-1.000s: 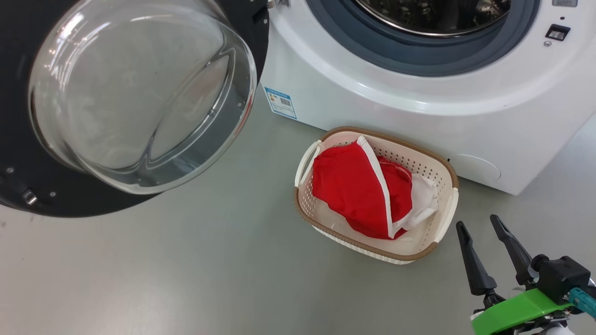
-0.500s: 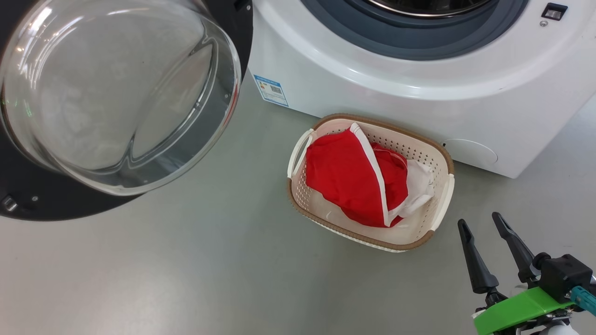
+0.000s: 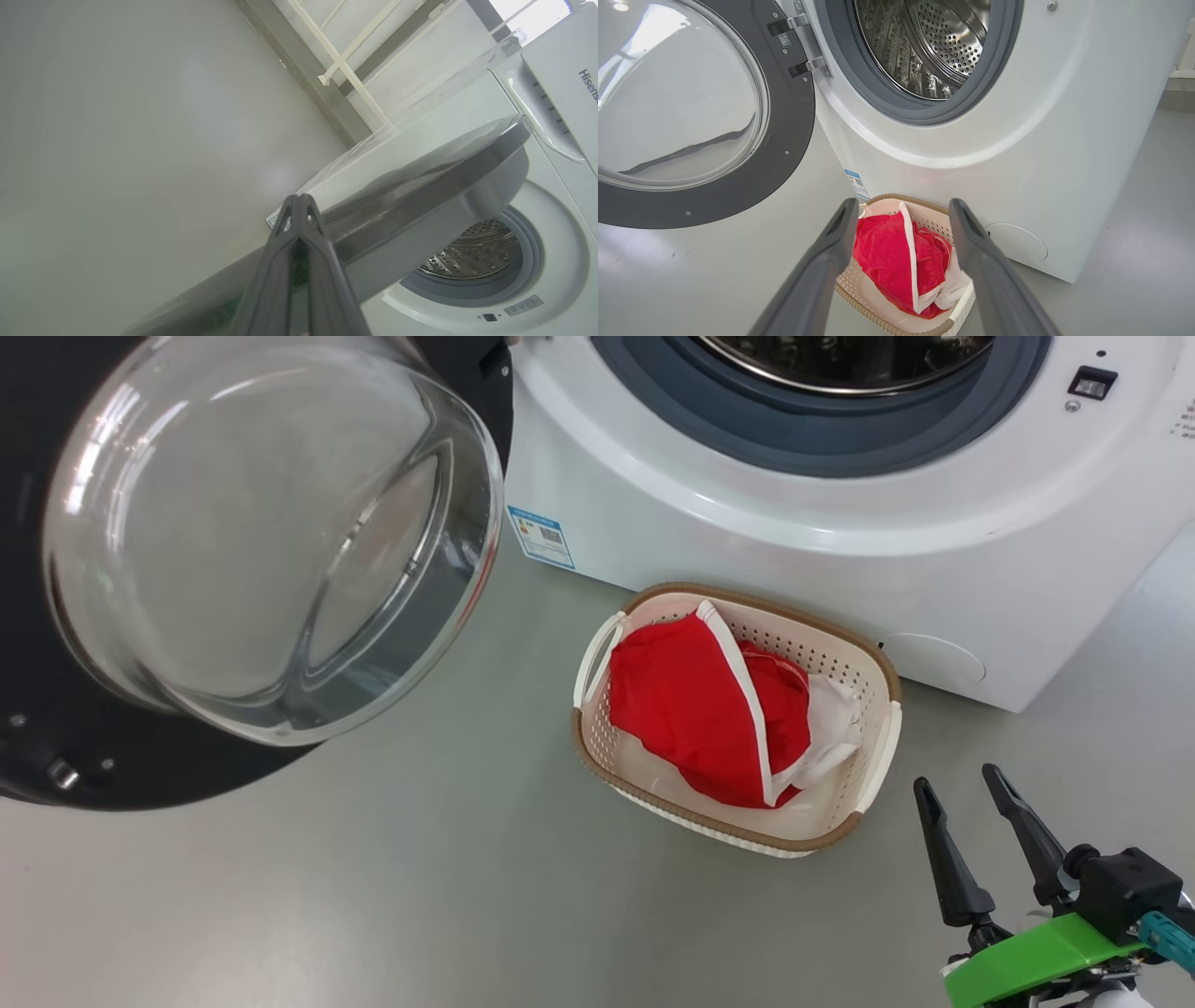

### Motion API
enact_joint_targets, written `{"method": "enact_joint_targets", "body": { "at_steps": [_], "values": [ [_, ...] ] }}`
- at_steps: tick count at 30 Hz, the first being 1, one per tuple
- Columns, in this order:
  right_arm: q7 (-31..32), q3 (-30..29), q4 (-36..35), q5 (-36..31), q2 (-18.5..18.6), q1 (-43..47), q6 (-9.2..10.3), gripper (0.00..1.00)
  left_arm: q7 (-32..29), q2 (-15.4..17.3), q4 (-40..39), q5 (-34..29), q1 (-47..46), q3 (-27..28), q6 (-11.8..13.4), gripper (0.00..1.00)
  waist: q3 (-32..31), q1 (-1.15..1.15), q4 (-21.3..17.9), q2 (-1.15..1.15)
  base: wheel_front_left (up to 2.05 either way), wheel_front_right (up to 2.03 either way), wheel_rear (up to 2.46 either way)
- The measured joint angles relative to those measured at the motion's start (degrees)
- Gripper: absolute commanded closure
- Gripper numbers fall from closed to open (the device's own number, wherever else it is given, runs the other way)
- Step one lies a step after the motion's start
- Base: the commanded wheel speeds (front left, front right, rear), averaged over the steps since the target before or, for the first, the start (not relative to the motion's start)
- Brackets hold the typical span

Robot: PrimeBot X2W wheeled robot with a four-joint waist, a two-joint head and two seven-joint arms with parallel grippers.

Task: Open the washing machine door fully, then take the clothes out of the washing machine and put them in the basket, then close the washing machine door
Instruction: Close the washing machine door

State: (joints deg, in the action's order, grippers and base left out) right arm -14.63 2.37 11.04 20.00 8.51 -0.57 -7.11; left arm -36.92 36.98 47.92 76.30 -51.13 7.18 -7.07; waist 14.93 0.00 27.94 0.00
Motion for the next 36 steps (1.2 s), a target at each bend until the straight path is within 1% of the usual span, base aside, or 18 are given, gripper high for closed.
{"method": "enact_joint_targets", "body": {
  "at_steps": [5, 9, 10, 19, 28, 36],
  "values": [
    [0.0, 0.0, 0.0, 0.0, -0.4, 0.1, 0.0, 0.0, -2.5, 0.5, -3.8, 1.0, 2.3, -1.0, 0.0, 1.0, -1.0, 0.0, 0.1, 0.0, 0.0, 0.0, 0.0],
    [0.0, 0.0, 0.1, 0.0, -1.0, 0.1, 0.0, 0.0, -4.9, 1.0, -8.3, 2.8, 5.0, -2.0, 0.0, 1.0, -2.1, 0.0, 0.2, 0.0, 0.0, 0.0, 0.0],
    [0.0, 0.0, 0.1, 0.0, -1.3, 0.1, 0.0, 0.0, -5.9, 1.2, -10.7, 3.5, 6.3, -2.5, 0.0, 1.0, -2.5, 0.0, 0.3, 0.0, 0.0, 0.0, 0.0],
    [0.0, 0.0, 0.2, 0.0, -1.7, 0.4, 0.0, 0.0, -10.2, 1.8, -20.1, 7.5, 11.1, -4.0, 0.0, 1.0, -4.3, 0.0, 0.2, 0.0, 0.0, 0.0, 0.0],
    [0.0, 0.0, 0.2, 0.1, -2.1, 0.7, 0.0, 0.0, -14.0, 2.0, -27.6, 11.6, 14.0, -4.9, 0.0, 1.0, -5.1, 0.0, -0.8, 0.0, 0.0, 0.0, 0.0],
    [0.0, -0.1, 0.2, 0.1, -2.3, 0.7, 0.0, 0.0, -16.5, 1.8, -33.8, 13.3, 14.8, -5.9, 0.0, 1.0, -5.0, 0.0, -1.8, 0.0, 0.0, 0.0, 0.0]
  ]
}}
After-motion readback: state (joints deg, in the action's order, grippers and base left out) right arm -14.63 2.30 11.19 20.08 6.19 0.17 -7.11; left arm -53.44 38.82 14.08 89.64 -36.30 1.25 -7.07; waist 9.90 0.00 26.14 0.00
